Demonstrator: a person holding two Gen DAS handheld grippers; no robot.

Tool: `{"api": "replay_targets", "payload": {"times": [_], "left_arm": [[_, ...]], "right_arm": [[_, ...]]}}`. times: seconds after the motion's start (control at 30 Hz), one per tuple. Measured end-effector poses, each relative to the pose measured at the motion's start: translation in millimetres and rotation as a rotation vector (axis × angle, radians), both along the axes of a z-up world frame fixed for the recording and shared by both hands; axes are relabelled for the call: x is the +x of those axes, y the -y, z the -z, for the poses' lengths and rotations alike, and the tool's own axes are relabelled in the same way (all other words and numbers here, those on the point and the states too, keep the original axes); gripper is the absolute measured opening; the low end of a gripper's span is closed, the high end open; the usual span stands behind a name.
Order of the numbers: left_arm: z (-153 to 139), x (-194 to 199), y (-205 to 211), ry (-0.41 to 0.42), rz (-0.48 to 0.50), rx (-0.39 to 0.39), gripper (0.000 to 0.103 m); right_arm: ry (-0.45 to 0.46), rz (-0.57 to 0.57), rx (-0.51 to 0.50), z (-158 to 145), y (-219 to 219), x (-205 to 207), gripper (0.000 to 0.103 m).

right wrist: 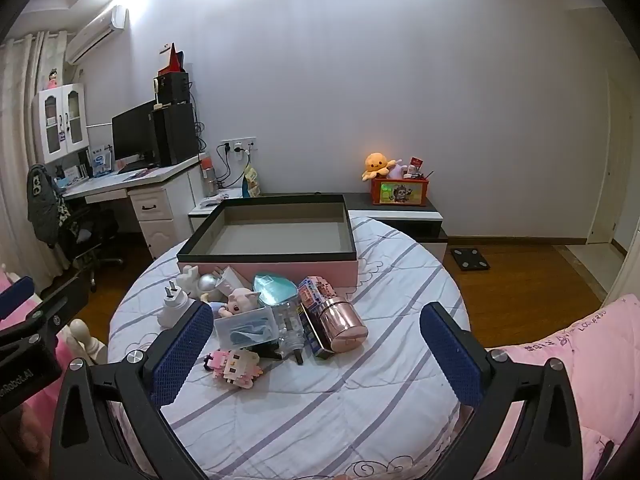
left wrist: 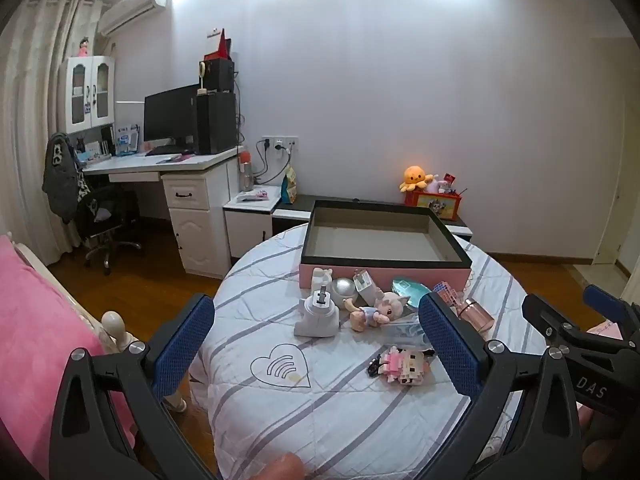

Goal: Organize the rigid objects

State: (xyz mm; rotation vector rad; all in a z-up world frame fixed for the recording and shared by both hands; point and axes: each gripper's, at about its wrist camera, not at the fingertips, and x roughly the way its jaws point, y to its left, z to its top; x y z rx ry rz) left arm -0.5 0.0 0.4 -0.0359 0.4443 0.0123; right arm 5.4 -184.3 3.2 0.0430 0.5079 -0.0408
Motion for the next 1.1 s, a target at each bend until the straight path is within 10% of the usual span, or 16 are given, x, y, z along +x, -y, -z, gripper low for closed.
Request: {"api": "replay_targets", "payload": {"times": [1.1], "left_arm": [[-10.9,-13.8,-1.1,0.060,-0.003,-0.018,0.103]], "right_arm": [[0.056,0.004,-0.010,-10.8,-1.0,-9.9,0.103]]}}
